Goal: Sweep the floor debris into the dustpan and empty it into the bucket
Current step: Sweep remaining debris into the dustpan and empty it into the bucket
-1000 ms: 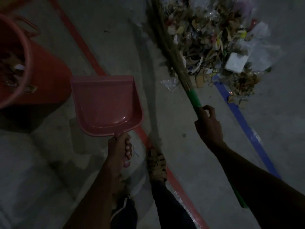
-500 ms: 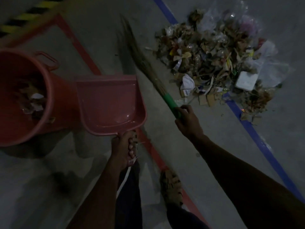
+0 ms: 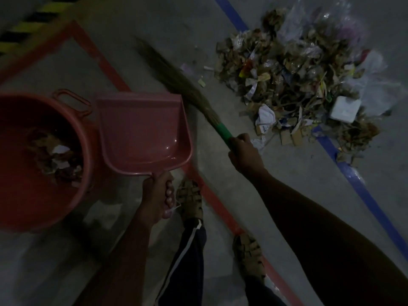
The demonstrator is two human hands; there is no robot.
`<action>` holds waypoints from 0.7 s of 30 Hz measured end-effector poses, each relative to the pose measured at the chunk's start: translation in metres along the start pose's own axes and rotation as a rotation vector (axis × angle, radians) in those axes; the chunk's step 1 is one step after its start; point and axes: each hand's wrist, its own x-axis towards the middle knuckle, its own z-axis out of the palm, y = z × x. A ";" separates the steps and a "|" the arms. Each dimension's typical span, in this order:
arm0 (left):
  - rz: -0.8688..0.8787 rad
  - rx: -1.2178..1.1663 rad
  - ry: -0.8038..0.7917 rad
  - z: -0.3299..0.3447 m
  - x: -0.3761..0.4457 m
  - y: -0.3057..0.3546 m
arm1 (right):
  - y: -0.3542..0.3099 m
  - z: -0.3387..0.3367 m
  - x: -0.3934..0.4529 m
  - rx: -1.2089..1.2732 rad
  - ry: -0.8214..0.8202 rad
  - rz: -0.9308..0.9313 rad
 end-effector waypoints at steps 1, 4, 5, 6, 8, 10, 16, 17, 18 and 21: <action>-0.009 0.024 -0.008 -0.002 0.002 0.005 | 0.006 -0.003 -0.005 -0.037 0.027 0.030; -0.025 0.116 -0.025 -0.001 0.004 0.019 | 0.030 -0.014 -0.019 -0.087 0.112 0.175; -0.019 0.137 -0.032 0.002 0.006 0.022 | 0.039 -0.019 -0.024 -0.084 0.140 0.222; -0.013 0.151 -0.038 0.006 0.007 0.025 | 0.048 -0.023 -0.029 -0.079 0.163 0.257; -0.009 0.177 -0.054 0.016 0.008 0.030 | 0.065 -0.030 -0.039 -0.092 0.181 0.278; 0.011 0.215 -0.085 0.031 0.008 0.033 | 0.082 -0.034 -0.050 -0.129 0.189 0.254; 0.042 0.343 -0.162 0.075 0.010 0.040 | 0.126 -0.052 -0.087 -0.158 0.246 0.158; 0.039 0.369 -0.182 0.083 0.011 0.039 | 0.134 -0.053 -0.094 -0.146 0.262 0.157; 0.038 0.394 -0.196 0.090 0.012 0.038 | 0.141 -0.053 -0.100 -0.136 0.285 0.156; 0.035 0.439 -0.215 0.108 0.013 0.032 | 0.162 -0.058 -0.102 -0.119 0.366 0.217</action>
